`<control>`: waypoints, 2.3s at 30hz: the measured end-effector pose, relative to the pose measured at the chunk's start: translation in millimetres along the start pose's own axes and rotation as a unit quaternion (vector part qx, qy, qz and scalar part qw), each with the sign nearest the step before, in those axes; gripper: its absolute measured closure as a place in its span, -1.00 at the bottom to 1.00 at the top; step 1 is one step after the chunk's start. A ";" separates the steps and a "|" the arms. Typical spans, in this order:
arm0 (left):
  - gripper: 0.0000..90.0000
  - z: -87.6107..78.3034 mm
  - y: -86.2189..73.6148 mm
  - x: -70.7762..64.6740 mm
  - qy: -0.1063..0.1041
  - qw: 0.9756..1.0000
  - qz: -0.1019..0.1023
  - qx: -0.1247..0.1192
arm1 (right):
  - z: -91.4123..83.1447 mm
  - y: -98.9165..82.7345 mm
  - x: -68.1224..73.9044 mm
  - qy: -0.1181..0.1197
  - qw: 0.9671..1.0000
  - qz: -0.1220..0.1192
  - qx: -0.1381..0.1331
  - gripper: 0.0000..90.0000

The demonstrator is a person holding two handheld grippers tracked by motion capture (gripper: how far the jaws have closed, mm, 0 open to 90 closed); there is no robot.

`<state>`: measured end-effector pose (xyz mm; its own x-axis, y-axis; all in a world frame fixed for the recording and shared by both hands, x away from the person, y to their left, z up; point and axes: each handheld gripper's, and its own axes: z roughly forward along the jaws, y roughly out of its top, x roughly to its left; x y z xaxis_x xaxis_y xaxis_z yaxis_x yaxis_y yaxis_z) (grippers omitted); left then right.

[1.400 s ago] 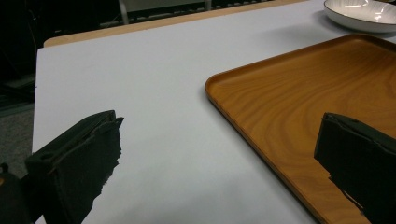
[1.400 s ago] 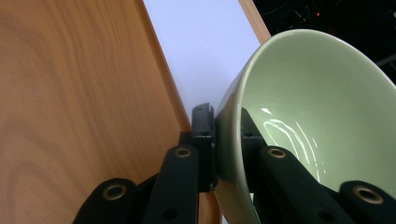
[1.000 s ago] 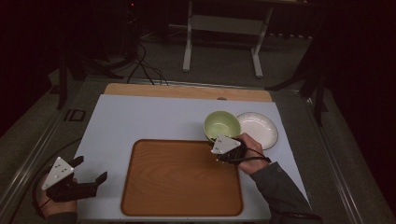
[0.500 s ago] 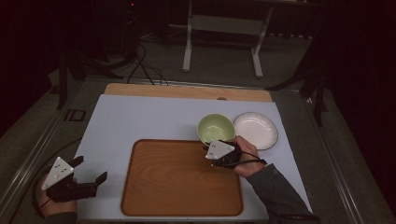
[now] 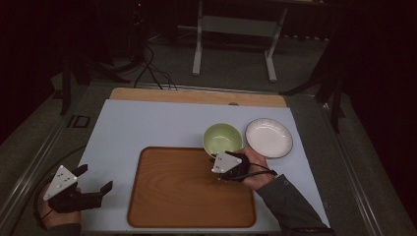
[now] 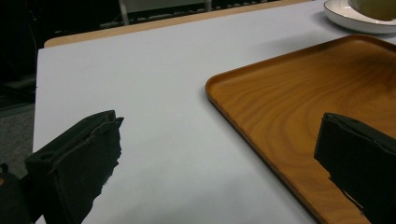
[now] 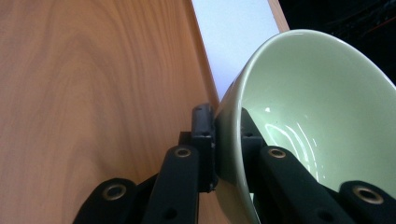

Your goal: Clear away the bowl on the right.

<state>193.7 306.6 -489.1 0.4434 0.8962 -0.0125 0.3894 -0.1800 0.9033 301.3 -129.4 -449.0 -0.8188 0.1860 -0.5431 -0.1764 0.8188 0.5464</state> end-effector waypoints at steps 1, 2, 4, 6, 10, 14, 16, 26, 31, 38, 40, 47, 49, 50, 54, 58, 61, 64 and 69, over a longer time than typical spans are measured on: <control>-0.99 0.0 0.0 -0.1 0.000 1.000 0.000 0.000 | 0.0 0.6 0.3 0.000 1.000 -0.003 0.000 0.84; -0.99 -0.1 0.0 -0.1 0.000 1.000 -0.001 -0.001 | 0.1 1.2 0.7 0.001 1.000 -0.004 -0.002 0.83; -0.99 -0.2 0.0 -0.1 0.000 1.000 0.000 -0.001 | -0.1 2.4 2.0 0.002 1.000 -0.004 -0.001 0.84; -0.99 -0.4 0.0 -0.1 0.000 1.000 0.000 -0.001 | 0.0 3.6 2.9 0.003 1.000 -0.007 -0.003 0.84; -0.99 -0.3 0.0 -0.2 0.000 1.000 -0.001 -0.001 | 0.8 5.9 5.7 0.008 1.000 -0.011 -0.004 0.84; -0.99 -0.3 0.0 -0.1 0.000 1.000 0.000 -0.001 | 1.6 7.7 7.8 0.011 1.000 -0.017 -0.006 0.83; -0.99 -0.3 -0.2 -0.1 0.000 1.000 -0.001 -0.001 | 2.0 8.7 9.5 0.013 1.000 -0.017 -0.008 0.83; -0.99 -0.9 -0.1 -0.1 0.000 1.000 0.000 -0.002 | 5.2 13.3 16.9 0.021 0.999 -0.030 -0.007 0.83; -0.99 -0.9 -0.2 0.2 0.000 1.000 0.000 -0.002 | 7.1 16.1 21.1 0.025 0.999 -0.039 -0.008 0.83; -0.99 -1.4 -0.2 0.1 0.001 1.000 -0.001 -0.003 | 9.9 19.1 28.4 0.035 0.998 -0.050 -0.009 0.83; -0.99 -1.3 -0.3 0.3 0.001 1.000 -0.001 -0.003 | 10.6 19.7 30.3 0.038 0.998 -0.051 -0.010 0.83; -0.99 -1.3 -0.3 0.3 0.001 1.000 -0.001 -0.003 | 14.6 21.6 37.8 0.049 0.997 -0.057 -0.010 0.83; -0.99 -1.4 -0.4 0.4 0.002 1.000 -0.001 -0.003 | 15.5 21.9 39.6 0.051 0.997 -0.058 -0.011 0.83; -0.99 -1.4 -0.4 0.3 0.002 1.000 -0.001 -0.003 | 16.0 22.1 40.7 0.052 0.997 -0.059 -0.011 0.83; -0.99 -1.4 -0.4 0.3 0.002 1.000 -0.001 -0.003 | 17.0 22.5 43.9 0.056 0.996 -0.061 -0.012 0.83; -0.99 -1.4 -0.5 0.4 0.002 1.000 -0.001 -0.003 | 19.1 23.0 48.6 0.062 0.996 -0.067 -0.013 0.83; -0.99 -1.4 -0.5 0.3 0.002 1.000 -0.001 -0.003 | 20.2 23.2 51.7 0.066 0.995 -0.067 -0.012 0.83; -0.99 -1.6 -0.5 0.4 0.002 1.000 -0.001 -0.003 | 21.1 23.3 54.8 0.069 0.995 -0.068 -0.012 0.83; -0.99 -1.7 -0.4 0.3 0.003 1.000 -0.001 -0.003 | 22.4 23.9 59.6 0.075 0.995 -0.071 -0.015 0.83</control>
<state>192.3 307.6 -488.7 0.4382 0.8988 -0.0116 0.3847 -0.1758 0.9062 260.5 -86.7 -482.6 -0.8564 -0.0146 -0.5161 -0.3096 0.8145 0.4907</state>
